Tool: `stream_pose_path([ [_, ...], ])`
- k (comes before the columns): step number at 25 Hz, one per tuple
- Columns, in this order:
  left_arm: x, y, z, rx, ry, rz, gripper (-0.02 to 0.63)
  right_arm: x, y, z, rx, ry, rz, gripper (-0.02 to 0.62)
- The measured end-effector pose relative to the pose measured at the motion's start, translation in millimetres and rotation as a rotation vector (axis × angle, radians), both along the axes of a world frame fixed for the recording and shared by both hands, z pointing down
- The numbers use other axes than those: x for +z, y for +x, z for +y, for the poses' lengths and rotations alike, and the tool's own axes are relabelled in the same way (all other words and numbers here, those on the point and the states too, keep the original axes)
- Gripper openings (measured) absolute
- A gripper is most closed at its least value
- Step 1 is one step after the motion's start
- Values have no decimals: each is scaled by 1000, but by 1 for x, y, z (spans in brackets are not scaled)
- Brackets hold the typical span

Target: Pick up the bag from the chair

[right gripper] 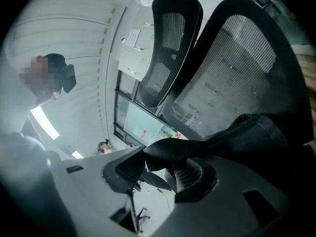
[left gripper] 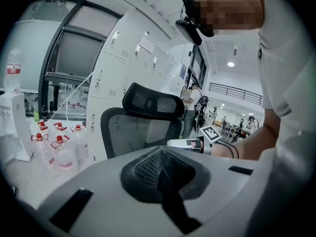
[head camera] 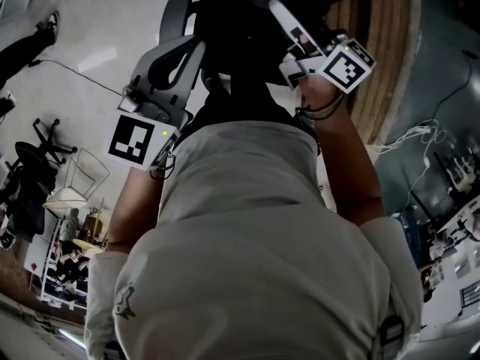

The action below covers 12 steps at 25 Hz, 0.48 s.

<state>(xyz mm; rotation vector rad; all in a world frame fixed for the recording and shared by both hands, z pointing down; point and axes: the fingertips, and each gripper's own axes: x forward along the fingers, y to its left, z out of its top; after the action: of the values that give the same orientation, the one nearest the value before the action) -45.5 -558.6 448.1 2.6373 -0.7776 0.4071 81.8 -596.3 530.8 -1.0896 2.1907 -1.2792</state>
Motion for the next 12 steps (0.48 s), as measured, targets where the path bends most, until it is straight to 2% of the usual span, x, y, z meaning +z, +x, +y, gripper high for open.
stream_pose_path([
  [4, 5, 1, 3, -6, -10, -5, 7, 2, 0, -4, -23, 1, -23, 157],
  [9, 7, 1, 8, 3, -8, -27, 8, 1, 2, -10, -49, 24, 17, 56],
  [12, 6, -3, 10, -12, -11, -29, 8, -5, 1, -11, -67, 45, 30, 40],
])
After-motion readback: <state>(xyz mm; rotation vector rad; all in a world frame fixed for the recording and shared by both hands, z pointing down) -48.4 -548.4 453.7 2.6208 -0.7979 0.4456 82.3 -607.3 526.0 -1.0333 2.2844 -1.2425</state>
